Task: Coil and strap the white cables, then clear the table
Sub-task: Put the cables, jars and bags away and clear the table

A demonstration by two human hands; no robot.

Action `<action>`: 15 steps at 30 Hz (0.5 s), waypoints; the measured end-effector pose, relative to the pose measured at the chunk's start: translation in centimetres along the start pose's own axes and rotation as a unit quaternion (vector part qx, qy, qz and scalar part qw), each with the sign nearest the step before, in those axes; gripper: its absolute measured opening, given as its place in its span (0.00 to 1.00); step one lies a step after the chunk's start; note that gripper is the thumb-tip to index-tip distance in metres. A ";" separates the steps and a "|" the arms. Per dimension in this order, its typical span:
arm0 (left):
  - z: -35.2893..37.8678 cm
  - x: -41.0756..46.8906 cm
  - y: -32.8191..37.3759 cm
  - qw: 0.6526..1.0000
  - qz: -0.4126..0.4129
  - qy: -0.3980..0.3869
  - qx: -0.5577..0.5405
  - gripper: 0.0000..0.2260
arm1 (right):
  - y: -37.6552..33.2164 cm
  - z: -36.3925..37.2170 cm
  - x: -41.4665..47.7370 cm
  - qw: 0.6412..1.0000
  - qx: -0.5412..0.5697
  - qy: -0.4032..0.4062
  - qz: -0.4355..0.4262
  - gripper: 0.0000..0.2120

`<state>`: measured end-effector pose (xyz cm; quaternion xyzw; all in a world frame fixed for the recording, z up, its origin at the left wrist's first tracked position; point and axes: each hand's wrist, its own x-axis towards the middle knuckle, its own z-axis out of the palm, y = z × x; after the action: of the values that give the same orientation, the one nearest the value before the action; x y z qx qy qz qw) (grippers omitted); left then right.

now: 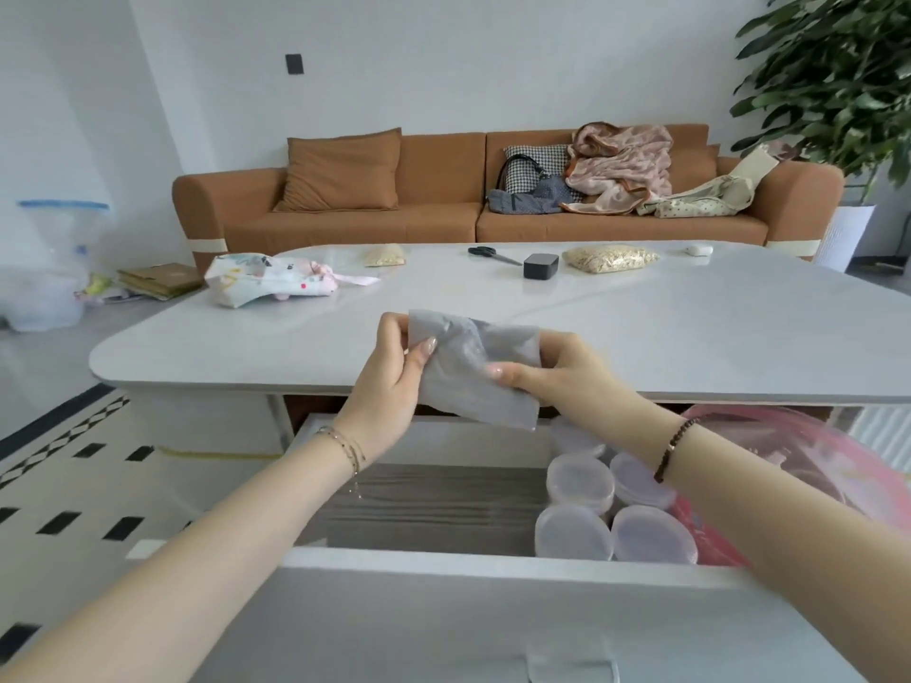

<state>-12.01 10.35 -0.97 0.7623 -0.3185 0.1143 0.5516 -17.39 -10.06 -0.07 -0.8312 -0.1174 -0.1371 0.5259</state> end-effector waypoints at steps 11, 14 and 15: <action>-1.9 -3.8 -3.2 0.938 -0.152 -0.245 0.193 0.04 | 3.1 3.7 -2.1 0.938 -0.276 -0.202 0.056 0.16; -0.4 -4.0 -3.8 0.889 -0.198 -0.335 0.244 0.04 | 3.3 3.9 -2.7 0.910 -0.322 -0.250 0.076 0.12; 0.0 -4.1 -3.9 0.880 -0.207 -0.350 0.246 0.05 | 3.2 3.9 -2.7 0.902 -0.333 -0.261 0.080 0.12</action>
<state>-12.78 12.51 -6.11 0.9123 -0.2874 -0.2019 0.2106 -18.41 -8.01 -5.27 -0.9704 -0.1316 0.0964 0.1780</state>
